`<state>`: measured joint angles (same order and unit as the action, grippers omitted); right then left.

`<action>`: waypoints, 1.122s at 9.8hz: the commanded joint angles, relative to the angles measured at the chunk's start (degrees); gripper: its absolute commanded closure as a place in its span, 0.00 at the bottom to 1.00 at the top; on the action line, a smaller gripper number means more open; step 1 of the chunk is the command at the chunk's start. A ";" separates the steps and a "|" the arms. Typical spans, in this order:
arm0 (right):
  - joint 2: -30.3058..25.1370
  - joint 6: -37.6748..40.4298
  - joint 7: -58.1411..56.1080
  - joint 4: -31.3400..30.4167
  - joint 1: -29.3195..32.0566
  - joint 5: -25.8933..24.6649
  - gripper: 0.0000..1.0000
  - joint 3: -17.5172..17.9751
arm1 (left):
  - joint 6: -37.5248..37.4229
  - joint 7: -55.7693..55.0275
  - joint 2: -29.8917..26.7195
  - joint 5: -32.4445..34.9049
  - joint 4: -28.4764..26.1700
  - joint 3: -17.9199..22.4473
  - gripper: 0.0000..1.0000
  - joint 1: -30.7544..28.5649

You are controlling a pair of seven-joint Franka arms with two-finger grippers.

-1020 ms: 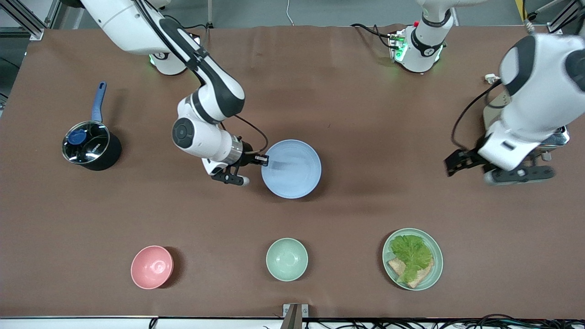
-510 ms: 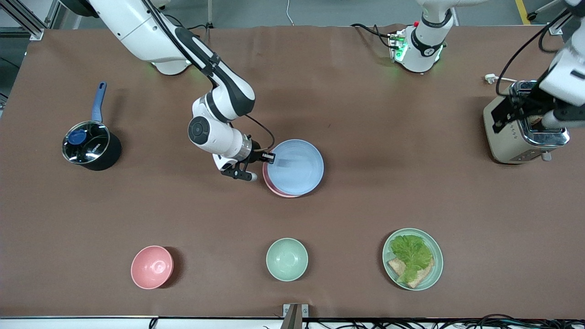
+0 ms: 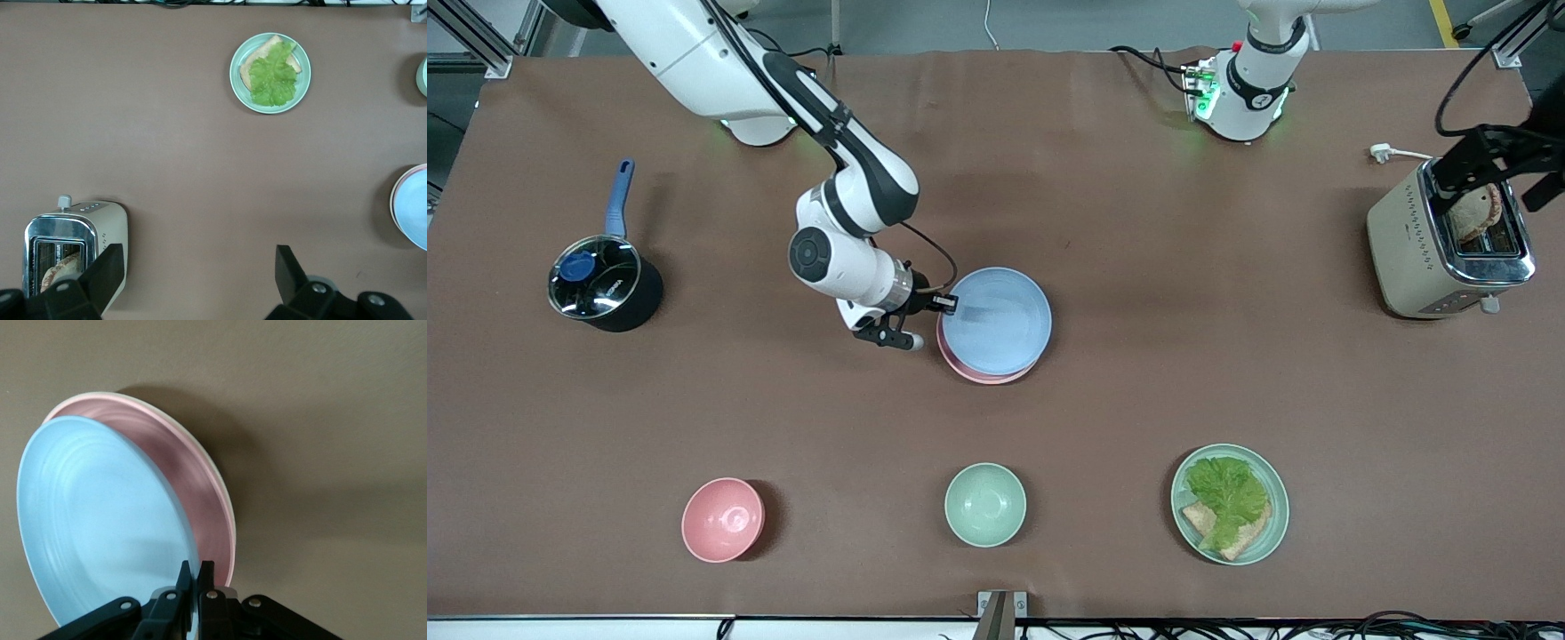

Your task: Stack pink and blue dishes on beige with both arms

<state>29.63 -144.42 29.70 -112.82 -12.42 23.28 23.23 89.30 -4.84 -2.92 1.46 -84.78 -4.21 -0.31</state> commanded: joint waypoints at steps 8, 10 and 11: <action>-4.03 -0.51 -1.57 -1.44 1.34 -0.43 0.00 0.42 | -3.34 -0.78 0.81 -2.87 -1.00 0.69 0.00 0.49; -12.01 2.02 -1.66 -1.79 2.48 -3.92 0.00 -1.50 | -3.69 -1.39 0.72 -3.74 -1.00 0.69 0.00 0.49; -16.58 7.95 -1.66 -1.27 3.97 -9.34 0.00 -3.26 | -3.78 -1.31 0.72 -3.74 -1.09 0.69 0.00 0.49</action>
<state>21.16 -142.21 28.06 -111.96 -10.79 18.23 21.46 86.31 -5.67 -1.95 -1.49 -84.04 -3.87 -0.15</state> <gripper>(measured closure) 0.035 0.000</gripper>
